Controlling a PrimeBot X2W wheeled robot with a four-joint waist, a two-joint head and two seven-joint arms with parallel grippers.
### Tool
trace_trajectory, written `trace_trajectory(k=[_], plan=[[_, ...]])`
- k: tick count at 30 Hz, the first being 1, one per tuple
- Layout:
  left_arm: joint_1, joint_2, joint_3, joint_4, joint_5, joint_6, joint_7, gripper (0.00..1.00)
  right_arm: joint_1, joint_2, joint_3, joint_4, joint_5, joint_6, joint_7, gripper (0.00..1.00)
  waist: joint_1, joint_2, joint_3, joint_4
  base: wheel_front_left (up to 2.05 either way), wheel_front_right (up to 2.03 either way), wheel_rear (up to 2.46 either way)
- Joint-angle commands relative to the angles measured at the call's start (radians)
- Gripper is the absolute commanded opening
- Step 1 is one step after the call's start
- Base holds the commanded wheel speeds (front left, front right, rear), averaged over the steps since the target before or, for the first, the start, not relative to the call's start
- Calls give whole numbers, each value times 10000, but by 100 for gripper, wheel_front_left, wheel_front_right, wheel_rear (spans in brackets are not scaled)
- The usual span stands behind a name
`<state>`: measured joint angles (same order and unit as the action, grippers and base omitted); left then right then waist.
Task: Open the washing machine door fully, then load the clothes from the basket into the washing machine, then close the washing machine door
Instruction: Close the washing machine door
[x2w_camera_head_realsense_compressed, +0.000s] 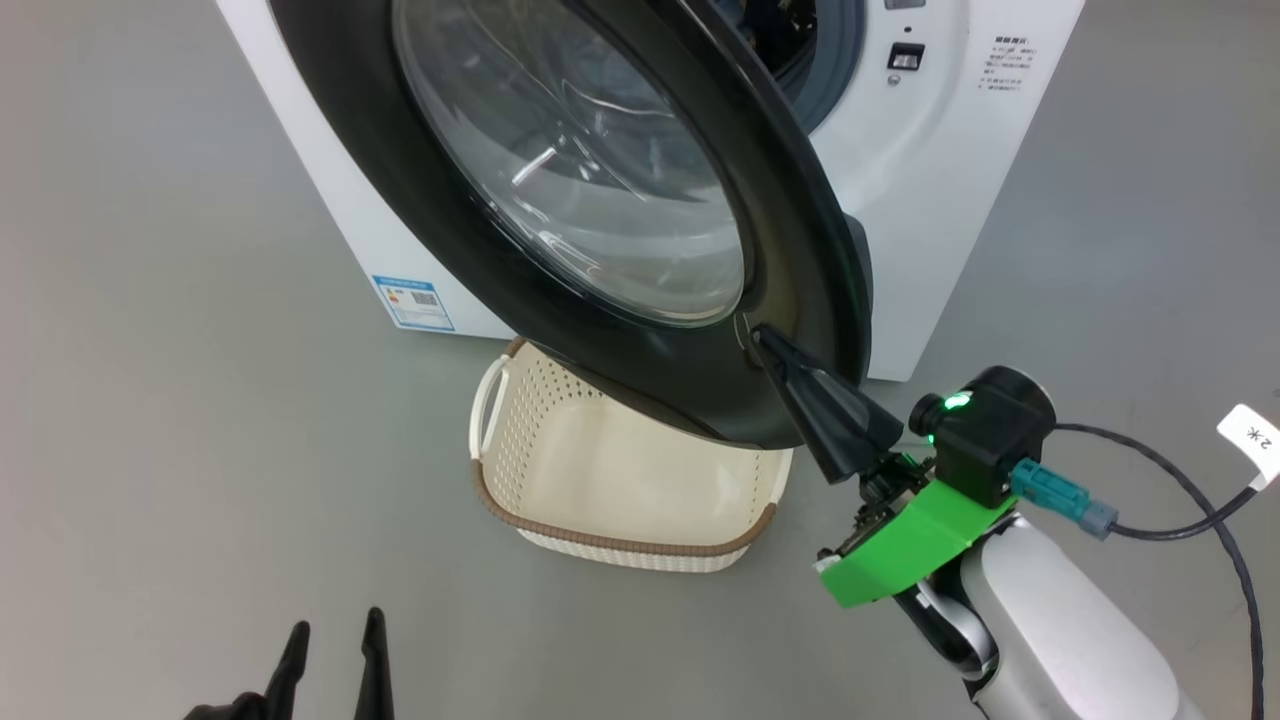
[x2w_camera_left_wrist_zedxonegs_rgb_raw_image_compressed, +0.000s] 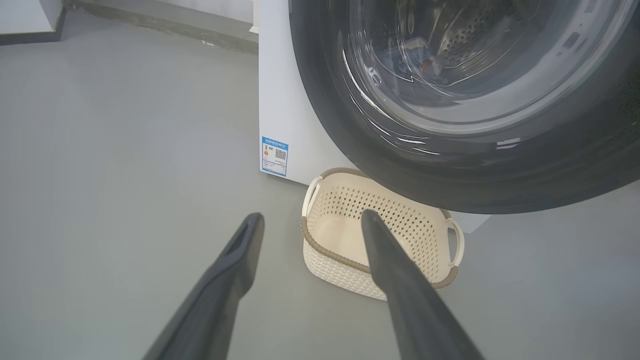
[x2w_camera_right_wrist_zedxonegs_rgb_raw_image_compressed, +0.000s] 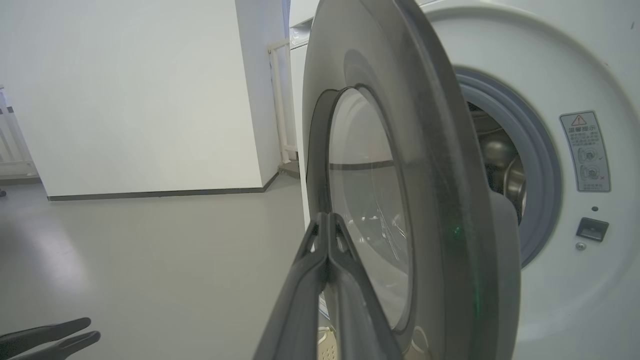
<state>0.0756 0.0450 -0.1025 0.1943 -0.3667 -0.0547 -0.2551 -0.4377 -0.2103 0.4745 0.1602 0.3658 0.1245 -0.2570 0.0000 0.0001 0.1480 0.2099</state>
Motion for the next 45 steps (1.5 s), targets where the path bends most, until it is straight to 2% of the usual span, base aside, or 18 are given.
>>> trace_trajectory(k=[1,22,45], plan=[[-427,53,380,-198,-31,-23,-67,100,-249,72,96,-195,34,62,-48,0,0,-1,114,-50,0,0,0],[-996,53,186,-232,-393,-69,-67,100,-1523,-201,-256,148,-126,62,-48,0,0,-1,1176,-225,0,0,0],[-1272,53,63,-331,-75,-184,-67,100,-2850,-225,-115,409,-377,62,-48,0,0,-1,1922,-603,0,0,0]])
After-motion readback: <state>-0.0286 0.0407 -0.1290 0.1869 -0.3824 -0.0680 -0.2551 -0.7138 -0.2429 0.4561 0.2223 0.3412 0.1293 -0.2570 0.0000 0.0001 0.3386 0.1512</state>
